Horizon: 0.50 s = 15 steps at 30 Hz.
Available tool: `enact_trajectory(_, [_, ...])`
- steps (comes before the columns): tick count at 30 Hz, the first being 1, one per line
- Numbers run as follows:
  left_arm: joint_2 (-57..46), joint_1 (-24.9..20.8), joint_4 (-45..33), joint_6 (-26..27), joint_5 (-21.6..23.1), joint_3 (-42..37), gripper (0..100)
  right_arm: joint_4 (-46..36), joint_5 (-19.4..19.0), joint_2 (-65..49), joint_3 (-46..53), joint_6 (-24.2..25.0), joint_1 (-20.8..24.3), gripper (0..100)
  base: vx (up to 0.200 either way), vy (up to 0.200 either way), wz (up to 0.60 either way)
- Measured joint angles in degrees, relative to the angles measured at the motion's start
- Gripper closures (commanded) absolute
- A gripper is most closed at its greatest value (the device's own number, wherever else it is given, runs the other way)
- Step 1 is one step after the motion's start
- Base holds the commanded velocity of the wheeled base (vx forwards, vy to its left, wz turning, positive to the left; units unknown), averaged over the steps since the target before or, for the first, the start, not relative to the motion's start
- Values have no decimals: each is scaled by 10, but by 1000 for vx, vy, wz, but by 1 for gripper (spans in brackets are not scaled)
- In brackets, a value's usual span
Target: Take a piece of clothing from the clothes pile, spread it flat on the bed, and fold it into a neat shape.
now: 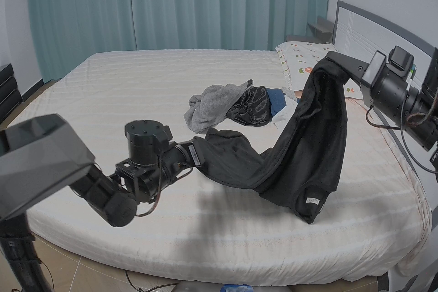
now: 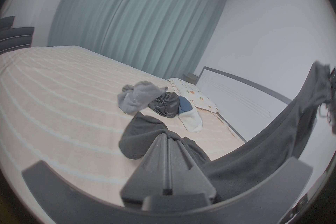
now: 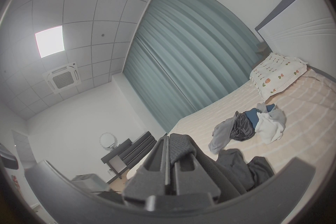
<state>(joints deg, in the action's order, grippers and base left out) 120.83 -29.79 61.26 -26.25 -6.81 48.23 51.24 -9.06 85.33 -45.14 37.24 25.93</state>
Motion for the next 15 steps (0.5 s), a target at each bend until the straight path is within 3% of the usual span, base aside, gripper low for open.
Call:
enact_trajectory(6, [-120,11,-90,-20,-29,-18,100,56,15,59,-61,-1,-23,100,0,0,0])
enact_trajectory(11, [-198,19,-110,-43,-39,-30,100,79,38,82,-110,-1,-32,100,0,0,0])
enact_trajectory(15, [-243,21,-114,-73,-38,-42,100,82,42,84,-95,-1,-34,100,0,0,0])
